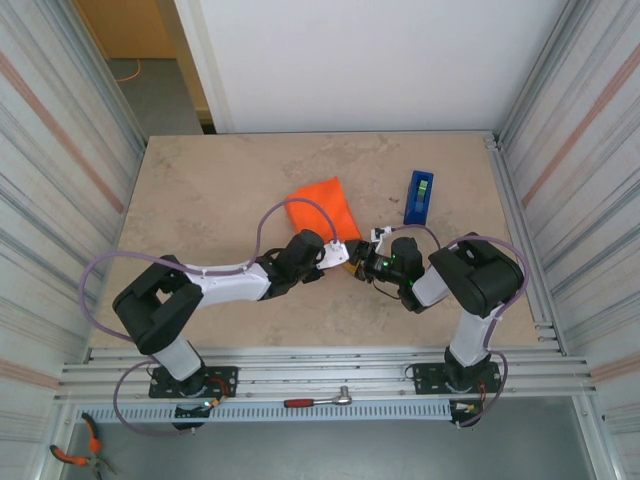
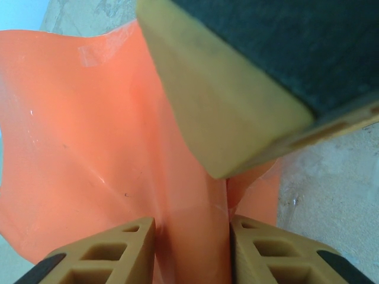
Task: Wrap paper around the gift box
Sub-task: Stick the wrapping paper to the gift box.
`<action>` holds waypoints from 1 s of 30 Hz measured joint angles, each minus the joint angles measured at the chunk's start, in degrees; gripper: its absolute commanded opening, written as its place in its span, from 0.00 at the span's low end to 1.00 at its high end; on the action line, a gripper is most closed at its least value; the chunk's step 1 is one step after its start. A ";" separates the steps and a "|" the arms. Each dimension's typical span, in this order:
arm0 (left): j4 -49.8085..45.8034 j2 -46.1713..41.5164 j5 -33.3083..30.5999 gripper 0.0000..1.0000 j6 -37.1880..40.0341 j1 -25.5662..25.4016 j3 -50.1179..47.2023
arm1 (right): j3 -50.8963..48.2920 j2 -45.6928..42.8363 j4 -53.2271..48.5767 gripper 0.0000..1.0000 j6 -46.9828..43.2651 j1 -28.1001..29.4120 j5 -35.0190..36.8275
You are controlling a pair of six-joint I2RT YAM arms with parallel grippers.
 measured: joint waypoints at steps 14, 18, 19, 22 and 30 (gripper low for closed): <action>0.04 0.00 -0.02 0.33 0.00 -0.04 0.00 | 0.00 0.00 -0.04 0.58 -0.02 -0.02 0.26; 0.04 0.00 -0.02 0.33 0.00 -0.04 0.00 | 0.00 0.00 -0.17 0.58 0.00 -0.07 0.28; 0.04 0.00 -0.04 0.33 0.00 -0.04 0.00 | 0.00 0.00 -0.20 0.58 0.00 -0.07 0.28; 0.04 0.00 -0.04 0.33 0.02 -0.04 0.00 | 0.00 0.00 -0.20 0.58 0.00 -0.07 0.28; 0.07 0.00 -0.09 0.33 0.00 -0.11 0.02 | 0.00 -0.52 -1.11 0.58 0.00 -0.13 0.46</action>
